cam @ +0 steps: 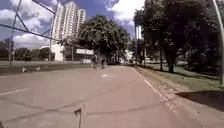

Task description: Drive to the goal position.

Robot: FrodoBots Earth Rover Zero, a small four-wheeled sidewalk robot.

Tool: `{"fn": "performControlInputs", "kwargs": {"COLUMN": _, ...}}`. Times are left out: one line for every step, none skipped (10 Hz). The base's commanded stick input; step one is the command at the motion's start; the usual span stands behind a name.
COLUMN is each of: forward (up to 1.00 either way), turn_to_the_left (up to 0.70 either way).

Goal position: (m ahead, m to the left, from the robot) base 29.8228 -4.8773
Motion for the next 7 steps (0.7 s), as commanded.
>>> {"fn": "performControlInputs", "kwargs": {"forward": 0.70, "turn_to_the_left": 0.00}}
{"fn": "performControlInputs", "kwargs": {"forward": 0.70, "turn_to_the_left": 0.00}}
{"fn": "performControlInputs", "kwargs": {"forward": 0.70, "turn_to_the_left": 0.00}}
{"fn": "performControlInputs", "kwargs": {"forward": 0.70, "turn_to_the_left": 0.00}}
{"fn": "performControlInputs", "kwargs": {"forward": 0.70, "turn_to_the_left": 0.00}}
{"fn": "performControlInputs", "kwargs": {"forward": 0.70, "turn_to_the_left": 0.00}}
{"fn": "performControlInputs", "kwargs": {"forward": 0.70, "turn_to_the_left": 0.00}}
